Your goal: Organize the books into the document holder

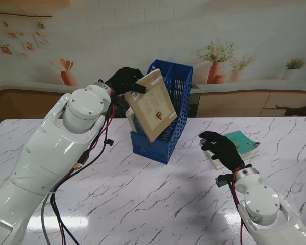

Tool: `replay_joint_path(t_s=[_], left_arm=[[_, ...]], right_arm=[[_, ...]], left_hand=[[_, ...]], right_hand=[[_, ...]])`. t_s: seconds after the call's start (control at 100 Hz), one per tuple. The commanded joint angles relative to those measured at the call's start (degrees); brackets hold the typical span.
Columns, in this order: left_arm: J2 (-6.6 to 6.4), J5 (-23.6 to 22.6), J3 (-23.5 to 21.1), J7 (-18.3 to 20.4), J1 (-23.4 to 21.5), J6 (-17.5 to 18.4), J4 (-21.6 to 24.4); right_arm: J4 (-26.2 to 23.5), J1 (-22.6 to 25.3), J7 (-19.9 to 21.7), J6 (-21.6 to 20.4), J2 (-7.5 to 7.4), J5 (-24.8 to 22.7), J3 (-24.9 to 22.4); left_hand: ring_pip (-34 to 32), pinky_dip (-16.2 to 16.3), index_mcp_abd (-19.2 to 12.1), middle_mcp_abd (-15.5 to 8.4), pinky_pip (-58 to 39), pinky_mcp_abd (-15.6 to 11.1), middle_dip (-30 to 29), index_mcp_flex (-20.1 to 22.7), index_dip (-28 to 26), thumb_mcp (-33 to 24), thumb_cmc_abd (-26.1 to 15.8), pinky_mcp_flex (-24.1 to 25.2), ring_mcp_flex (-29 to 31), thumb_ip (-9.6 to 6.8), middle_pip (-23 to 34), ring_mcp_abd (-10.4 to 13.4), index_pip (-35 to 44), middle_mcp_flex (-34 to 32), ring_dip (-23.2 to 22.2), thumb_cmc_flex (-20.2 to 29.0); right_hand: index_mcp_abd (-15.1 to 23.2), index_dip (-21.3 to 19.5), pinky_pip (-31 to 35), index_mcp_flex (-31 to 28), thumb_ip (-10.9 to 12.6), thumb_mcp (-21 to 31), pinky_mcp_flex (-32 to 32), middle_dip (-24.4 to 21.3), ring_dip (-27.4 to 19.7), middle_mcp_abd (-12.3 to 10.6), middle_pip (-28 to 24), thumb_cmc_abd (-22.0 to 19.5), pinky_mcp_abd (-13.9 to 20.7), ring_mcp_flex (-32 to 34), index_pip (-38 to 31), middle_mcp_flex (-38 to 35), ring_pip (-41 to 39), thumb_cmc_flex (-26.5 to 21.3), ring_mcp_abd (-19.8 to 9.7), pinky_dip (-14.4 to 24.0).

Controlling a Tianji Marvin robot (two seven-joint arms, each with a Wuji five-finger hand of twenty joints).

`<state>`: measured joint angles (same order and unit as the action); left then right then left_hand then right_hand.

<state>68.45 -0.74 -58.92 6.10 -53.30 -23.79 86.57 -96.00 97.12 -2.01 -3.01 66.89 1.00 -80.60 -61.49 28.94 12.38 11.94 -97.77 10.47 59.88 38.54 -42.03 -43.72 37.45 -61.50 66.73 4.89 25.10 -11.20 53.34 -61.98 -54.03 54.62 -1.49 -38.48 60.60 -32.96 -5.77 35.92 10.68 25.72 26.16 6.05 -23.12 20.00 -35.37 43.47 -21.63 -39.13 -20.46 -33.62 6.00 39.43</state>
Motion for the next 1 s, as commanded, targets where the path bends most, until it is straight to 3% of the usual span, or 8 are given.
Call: replay_joint_path(t_s=[0.0, 0.29, 0.67, 0.99], left_arm=[[1.31, -0.06, 0.65, -0.08, 1.42, 2.23, -0.92], [2.77, 1.09, 3.81, -1.18, 5.41, 4.05, -6.17], [5.19, 0.3, 7.69, -5.48, 8.58, 5.72, -12.33], [4.29, -1.58, 6.89, -4.4, 7.97, 4.4, -11.21]], right_arm=[[-0.23, 0.38, 0.14, 0.2, 0.42, 0.3, 0.0], [0.24, 0.19, 0.76, 0.2, 0.32, 0.55, -0.44], [0.98, -0.22, 0.87, 0.08, 0.32, 0.52, -0.74], [1.8, -0.42, 1.22, -0.01, 0.3, 0.8, -0.76]], left_hand=[[-2.1, 1.08, -12.57, -6.06, -9.56, -15.95, 0.73, 5.03, -3.76, -13.77, -4.14, -0.37, 5.44, -2.02, 2.83, 5.0, 6.3, -2.96, 1.55, 8.27], [-2.21, 0.94, -12.76, -6.16, -9.49, -16.04, 0.58, 4.94, -3.8, -13.7, -4.1, -0.38, 5.46, -1.97, 2.83, 5.13, 6.39, -2.96, 1.65, 8.23], [-2.43, 0.8, -12.41, -5.82, -9.44, -16.47, 0.53, 4.78, -3.78, -13.76, -4.03, -0.39, 5.54, -1.82, 2.97, 5.35, 6.55, -2.84, 1.93, 8.36], [-2.54, 0.71, -12.48, -5.9, -9.48, -16.55, 0.51, 4.62, -3.77, -13.63, -4.19, -0.39, 5.48, -1.83, 3.1, 5.39, 6.65, -2.68, 2.07, 8.38]], right_hand=[[0.84, -1.32, 0.53, -1.79, 1.5, 0.03, 0.18, -0.72, -0.66, -1.9, 0.1, 0.27, 9.18, 0.5, -0.48, -0.35, 0.67, 1.35, -2.0, -0.17], [0.66, -1.19, 0.45, -1.71, 1.62, -1.22, 0.13, -0.95, -0.84, -1.91, -0.03, -0.26, 9.62, 0.16, -0.42, 0.09, 0.77, 0.82, -2.19, -0.34], [0.35, -1.07, 0.36, -2.3, 1.81, -0.8, 0.0, -1.31, -0.94, -1.24, 0.43, 0.29, 8.31, 0.52, -0.45, -0.55, 0.92, 0.97, -1.18, -0.41], [0.14, -0.99, 0.36, -2.62, 1.72, 0.27, -0.07, -1.28, -0.88, -1.28, 0.91, 0.73, 8.07, 0.75, -0.36, -0.82, 1.18, 1.15, -1.04, -0.39]])
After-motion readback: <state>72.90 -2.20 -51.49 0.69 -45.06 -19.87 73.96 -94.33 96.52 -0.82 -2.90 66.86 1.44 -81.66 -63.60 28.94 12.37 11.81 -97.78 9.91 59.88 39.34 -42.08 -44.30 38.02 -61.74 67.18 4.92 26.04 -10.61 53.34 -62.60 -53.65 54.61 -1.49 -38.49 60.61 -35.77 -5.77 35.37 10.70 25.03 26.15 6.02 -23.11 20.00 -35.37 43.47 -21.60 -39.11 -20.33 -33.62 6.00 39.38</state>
